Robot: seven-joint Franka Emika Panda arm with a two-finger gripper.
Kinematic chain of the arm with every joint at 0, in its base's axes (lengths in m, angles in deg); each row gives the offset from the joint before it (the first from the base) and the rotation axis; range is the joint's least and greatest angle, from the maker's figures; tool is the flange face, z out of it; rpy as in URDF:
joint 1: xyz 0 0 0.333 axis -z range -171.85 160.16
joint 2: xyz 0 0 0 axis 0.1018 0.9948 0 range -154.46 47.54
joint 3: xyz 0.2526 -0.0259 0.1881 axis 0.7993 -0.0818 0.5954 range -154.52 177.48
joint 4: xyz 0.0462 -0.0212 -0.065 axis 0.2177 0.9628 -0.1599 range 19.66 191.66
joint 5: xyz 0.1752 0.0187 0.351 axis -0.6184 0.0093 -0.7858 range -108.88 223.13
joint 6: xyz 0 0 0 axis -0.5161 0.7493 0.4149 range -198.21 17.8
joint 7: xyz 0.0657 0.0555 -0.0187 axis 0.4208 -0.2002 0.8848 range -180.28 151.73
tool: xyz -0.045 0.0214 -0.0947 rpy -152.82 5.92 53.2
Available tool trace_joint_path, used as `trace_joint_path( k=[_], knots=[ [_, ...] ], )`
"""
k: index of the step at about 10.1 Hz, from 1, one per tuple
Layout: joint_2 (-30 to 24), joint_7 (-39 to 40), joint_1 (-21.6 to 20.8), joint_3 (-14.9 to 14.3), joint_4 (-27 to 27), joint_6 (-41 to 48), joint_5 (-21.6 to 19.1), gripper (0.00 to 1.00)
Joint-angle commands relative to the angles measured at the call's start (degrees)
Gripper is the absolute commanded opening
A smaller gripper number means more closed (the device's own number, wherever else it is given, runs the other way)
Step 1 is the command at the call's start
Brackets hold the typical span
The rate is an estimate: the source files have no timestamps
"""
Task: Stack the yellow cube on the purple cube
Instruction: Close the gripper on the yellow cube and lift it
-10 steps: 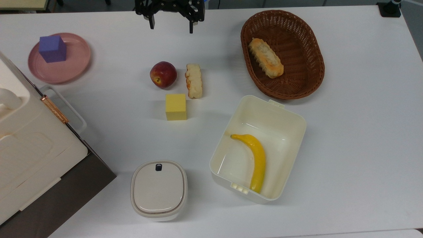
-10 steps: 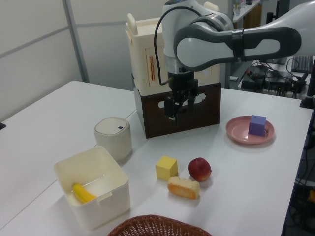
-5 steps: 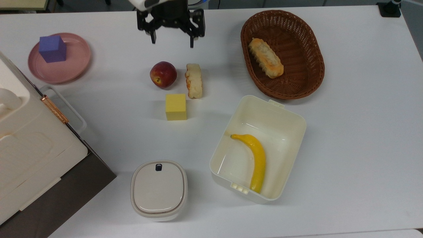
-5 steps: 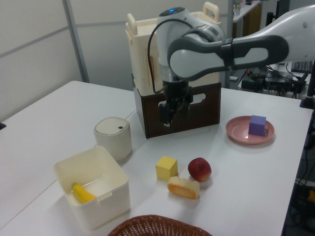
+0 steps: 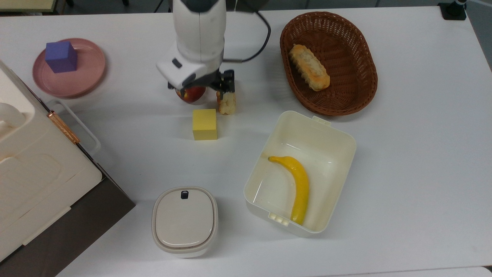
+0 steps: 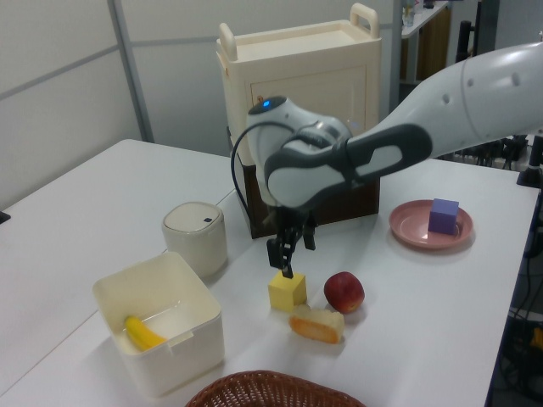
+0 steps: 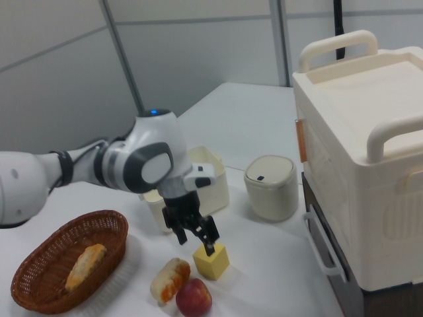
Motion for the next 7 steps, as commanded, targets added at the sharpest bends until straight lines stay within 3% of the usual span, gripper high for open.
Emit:
trace_joint_path(
  k=[1, 7],
  knots=[
    [3.32, 1.38, 0.46, -0.57, 0.53, -3.91, 1.67, 1.0],
    [6.33, 1.38, 0.2, -0.22, 0.35, -8.84, 0.88, 1.0]
  ],
)
